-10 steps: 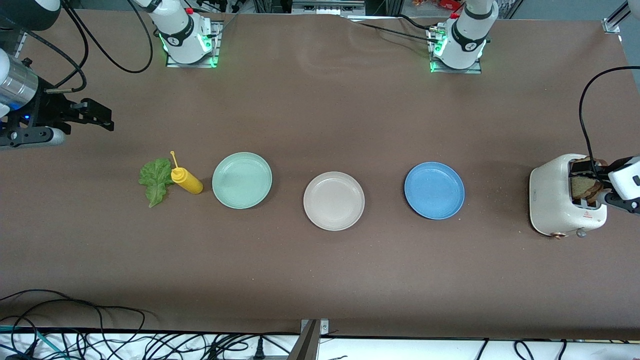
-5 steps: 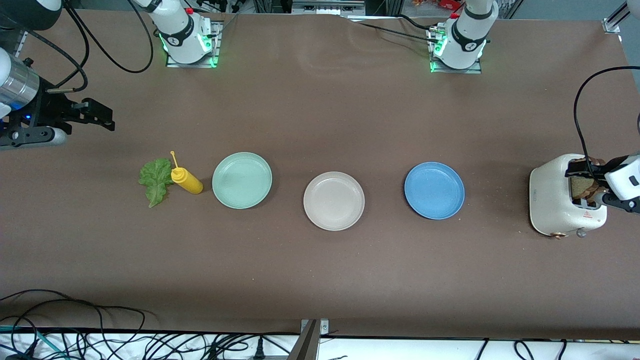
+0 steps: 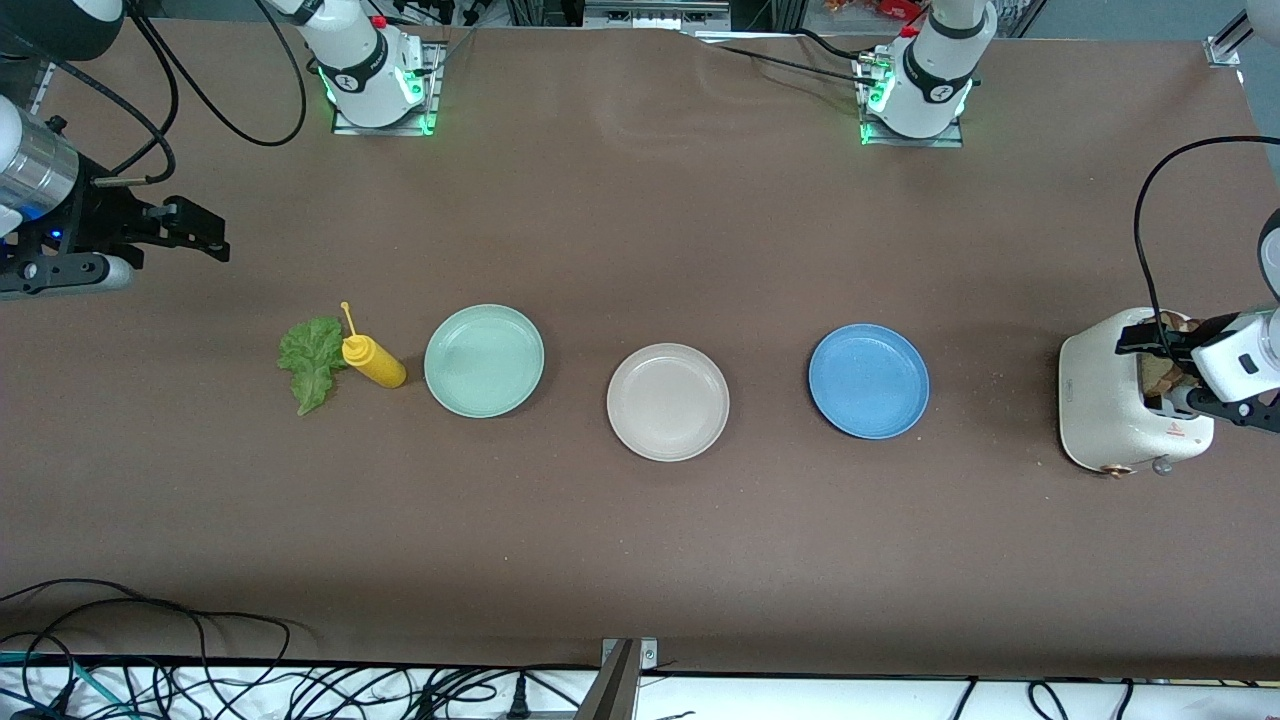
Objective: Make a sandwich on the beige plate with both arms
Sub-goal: 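Close the left gripper on one bread slice in the toaster, then lift the bread slice out of the toaster with the left gripper, then carry the bread slice over the beige plate with the left gripper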
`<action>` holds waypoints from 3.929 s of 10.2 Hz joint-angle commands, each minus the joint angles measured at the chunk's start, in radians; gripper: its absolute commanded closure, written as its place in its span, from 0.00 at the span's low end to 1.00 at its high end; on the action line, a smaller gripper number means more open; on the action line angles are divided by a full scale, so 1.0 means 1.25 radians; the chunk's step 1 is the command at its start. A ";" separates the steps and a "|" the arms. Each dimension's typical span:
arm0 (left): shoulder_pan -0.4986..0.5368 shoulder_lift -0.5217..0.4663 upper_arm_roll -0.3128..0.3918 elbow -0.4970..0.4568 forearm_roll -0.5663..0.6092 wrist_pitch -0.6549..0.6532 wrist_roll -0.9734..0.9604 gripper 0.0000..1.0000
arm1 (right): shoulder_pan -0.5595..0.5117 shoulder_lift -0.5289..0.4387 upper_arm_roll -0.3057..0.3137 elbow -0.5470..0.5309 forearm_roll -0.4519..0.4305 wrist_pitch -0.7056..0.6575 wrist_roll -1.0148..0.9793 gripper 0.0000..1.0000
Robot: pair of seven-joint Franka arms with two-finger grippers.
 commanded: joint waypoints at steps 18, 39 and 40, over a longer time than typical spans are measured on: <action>0.026 -0.020 -0.002 0.085 0.073 -0.016 0.130 1.00 | 0.001 -0.007 -0.003 -0.006 0.006 -0.001 0.003 0.00; -0.430 0.255 -0.002 0.263 -0.846 -0.202 -0.366 1.00 | 0.003 0.016 -0.003 -0.005 -0.088 0.101 -0.007 0.00; -0.448 0.260 -0.002 0.261 -0.858 -0.144 -0.392 1.00 | 0.003 0.025 -0.003 -0.008 -0.089 0.087 -0.010 0.00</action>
